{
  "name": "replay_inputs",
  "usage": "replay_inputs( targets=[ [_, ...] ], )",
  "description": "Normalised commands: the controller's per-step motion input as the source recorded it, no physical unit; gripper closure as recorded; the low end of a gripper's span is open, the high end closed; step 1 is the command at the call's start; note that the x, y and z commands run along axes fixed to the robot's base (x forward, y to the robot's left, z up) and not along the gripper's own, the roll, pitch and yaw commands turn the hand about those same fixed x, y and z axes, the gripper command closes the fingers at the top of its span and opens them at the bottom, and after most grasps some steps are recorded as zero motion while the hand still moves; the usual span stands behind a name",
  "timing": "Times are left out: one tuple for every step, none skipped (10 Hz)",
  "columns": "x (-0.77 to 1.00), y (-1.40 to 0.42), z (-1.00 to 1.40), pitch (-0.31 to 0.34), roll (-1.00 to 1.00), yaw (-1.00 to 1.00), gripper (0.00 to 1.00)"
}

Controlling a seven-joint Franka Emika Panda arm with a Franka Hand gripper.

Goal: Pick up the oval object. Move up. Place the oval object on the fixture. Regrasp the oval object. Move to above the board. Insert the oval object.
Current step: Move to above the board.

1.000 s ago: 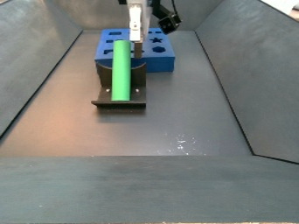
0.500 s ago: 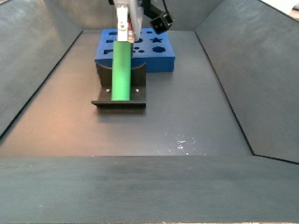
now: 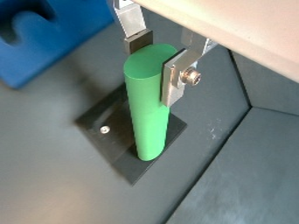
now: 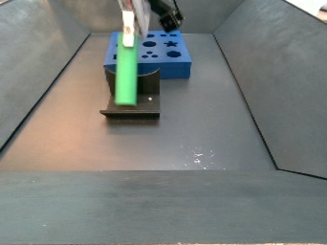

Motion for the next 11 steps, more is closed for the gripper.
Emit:
replay_inputs(
  targets=[
    [0.28,-0.25,1.0,0.04,0.03,-0.08,1.0],
    [0.27,-0.23,1.0,0.094,0.03,-0.08,1.0],
    [0.26,-0.22,1.0,0.165,0.03,-0.06,1.0],
    [0.25,-0.21,1.0,0.19,0.03,-0.04,1.0],
    [0.22,-0.19,1.0,0.233,0.02,0.02,1.0],
    [0.21,-0.18,1.0,0.241,0.01,0.04,1.0],
    [0.16,-0.13,0.88,0.24,0.0,0.08,1.0],
    [0.11,-0.09,0.71,0.226,-0.01,0.11,1.0],
    [0.07,-0.05,0.49,0.203,-0.02,0.14,1.0],
    [0.06,-0.04,0.38,0.186,-0.02,0.15,1.0],
    [-0.95,-1.0,0.53,0.092,-0.51,1.0,1.0]
  ],
)
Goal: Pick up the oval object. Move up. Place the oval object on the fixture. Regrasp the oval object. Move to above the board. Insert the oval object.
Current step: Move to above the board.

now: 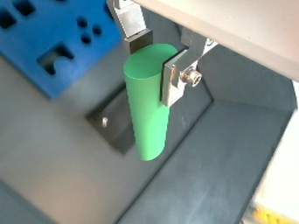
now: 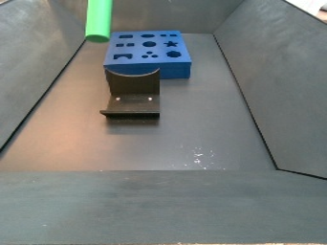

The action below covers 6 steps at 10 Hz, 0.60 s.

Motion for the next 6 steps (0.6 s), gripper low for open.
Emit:
replay_inputs(
  targets=[
    [-0.95,-1.0,0.49,0.087,-0.51,1.0,1.0],
    [-0.95,-1.0,0.52,0.046,-0.49,1.0,1.0],
    [-0.96,-1.0,0.5,0.022,-0.49,1.0,1.0],
    [-0.95,-1.0,0.51,-0.018,-0.48,1.0,1.0],
    [-0.95,-1.0,0.51,-0.034,-0.47,1.0,1.0],
    [-0.63,-0.66,0.36,-0.082,-0.45,1.0,1.0]
  ],
)
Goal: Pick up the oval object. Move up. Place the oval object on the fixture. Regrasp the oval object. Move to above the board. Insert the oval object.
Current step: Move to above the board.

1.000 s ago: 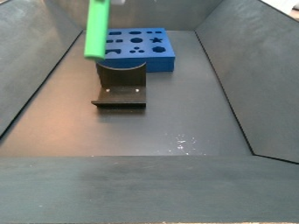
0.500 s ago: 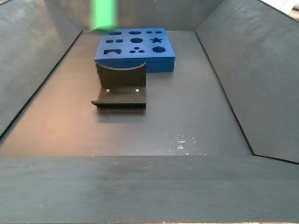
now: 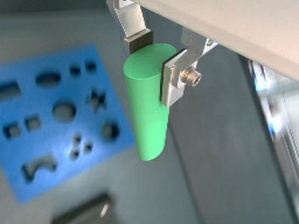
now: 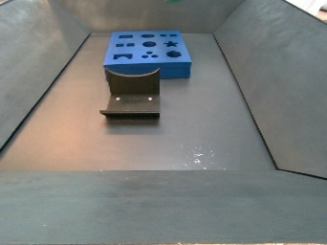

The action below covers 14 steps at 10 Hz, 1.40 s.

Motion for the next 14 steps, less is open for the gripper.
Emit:
replay_inputs(
  targets=[
    [-0.45,-0.45,0.25,-0.1,-0.45,1.0,1.0],
    [-0.21,-0.2,0.11,-0.134,-0.43,1.0,1.0],
    [-0.15,-0.15,0.09,-0.152,-0.42,1.0,1.0],
    [-0.08,-0.06,0.05,-0.191,-0.41,1.0,1.0],
    [-0.04,-0.01,0.02,-0.223,-0.4,1.0,1.0],
    [-0.05,0.0,0.01,-0.265,-0.38,1.0,1.0],
    [-0.05,0.0,0.0,-0.288,-0.37,1.0,1.0],
    [-0.07,0.02,0.0,-0.338,-0.35,1.0,1.0],
    [-0.08,0.03,0.0,-0.394,-0.32,1.0,1.0],
    [-0.08,0.03,-0.01,-0.432,-0.3,1.0,1.0],
    [-0.08,0.03,0.0,-0.46,-0.28,1.0,1.0],
    [-0.07,0.02,-0.01,-0.523,-0.23,1.0,1.0],
    [-0.06,0.02,0.0,-0.546,-0.21,1.0,1.0],
    [-0.06,0.02,-0.01,-0.604,-0.17,1.0,1.0]
  ],
)
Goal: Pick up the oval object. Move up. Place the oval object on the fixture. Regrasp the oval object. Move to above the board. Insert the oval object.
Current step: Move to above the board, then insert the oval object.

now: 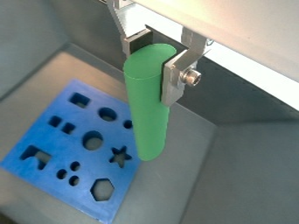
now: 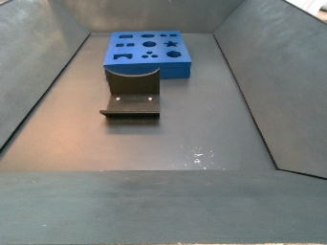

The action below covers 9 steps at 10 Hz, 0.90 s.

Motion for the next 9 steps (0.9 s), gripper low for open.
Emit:
replay_inputs(
  targets=[
    [-0.06,0.02,0.0,-0.614,-0.13,0.94,1.0],
    [-0.06,0.01,-0.01,-0.444,-0.06,0.59,1.0],
    [-0.05,0.01,0.0,-0.358,-0.04,0.44,1.0],
    [-0.03,0.01,0.0,-0.203,-0.02,0.22,1.0],
    [0.0,-0.02,0.0,0.0,0.0,0.0,1.0],
    [0.0,-0.02,0.0,-0.007,0.0,0.0,1.0],
    [0.35,-0.23,-0.1,-0.016,0.0,0.0,1.0],
    [0.44,-0.4,-0.22,-0.003,0.0,-0.09,1.0],
    [0.63,-0.47,-0.32,0.0,0.01,-0.07,1.0]
  ],
)
